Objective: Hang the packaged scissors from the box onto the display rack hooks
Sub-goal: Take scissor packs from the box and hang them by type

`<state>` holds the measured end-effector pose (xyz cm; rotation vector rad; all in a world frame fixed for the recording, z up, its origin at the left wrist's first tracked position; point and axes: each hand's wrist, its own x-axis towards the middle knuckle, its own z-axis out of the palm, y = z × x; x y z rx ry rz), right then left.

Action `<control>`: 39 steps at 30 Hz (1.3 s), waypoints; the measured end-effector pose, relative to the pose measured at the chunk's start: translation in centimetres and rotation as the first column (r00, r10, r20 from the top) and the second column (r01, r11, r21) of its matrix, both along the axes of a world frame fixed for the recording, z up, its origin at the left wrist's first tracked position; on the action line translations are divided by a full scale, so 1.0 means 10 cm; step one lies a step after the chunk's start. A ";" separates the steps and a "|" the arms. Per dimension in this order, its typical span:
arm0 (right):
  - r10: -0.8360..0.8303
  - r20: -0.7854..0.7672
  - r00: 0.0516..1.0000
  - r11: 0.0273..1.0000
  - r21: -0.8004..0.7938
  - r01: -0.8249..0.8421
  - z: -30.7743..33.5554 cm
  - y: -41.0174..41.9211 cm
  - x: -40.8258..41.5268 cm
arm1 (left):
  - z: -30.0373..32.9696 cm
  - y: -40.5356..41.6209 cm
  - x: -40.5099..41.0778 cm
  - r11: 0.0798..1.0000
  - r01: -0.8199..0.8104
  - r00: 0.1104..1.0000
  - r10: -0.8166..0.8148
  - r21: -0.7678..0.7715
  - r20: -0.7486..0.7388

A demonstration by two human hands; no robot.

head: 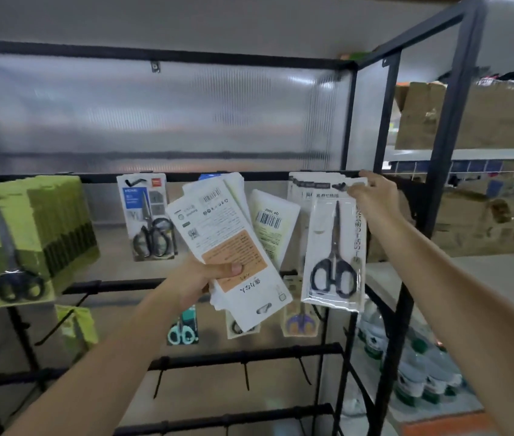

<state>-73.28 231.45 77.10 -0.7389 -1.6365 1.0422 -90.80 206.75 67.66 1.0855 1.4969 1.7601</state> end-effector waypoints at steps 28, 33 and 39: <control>0.695 -0.390 0.605 0.673 0.055 -0.738 -0.84 -0.95 -0.15 | -0.42 -0.49 0.01 0.973 -0.222 0.928 0.189 0.067 0.321; 0.807 -0.028 0.590 0.558 0.364 -0.746 -1.15 -1.34 -0.45 | -0.44 -0.67 -0.02 0.985 -0.145 0.945 0.111 0.092 0.307; 0.725 0.142 0.674 0.575 0.414 -0.706 -1.42 -1.61 -0.79 | -0.51 -0.91 0.05 0.964 -0.263 0.930 0.244 0.035 0.275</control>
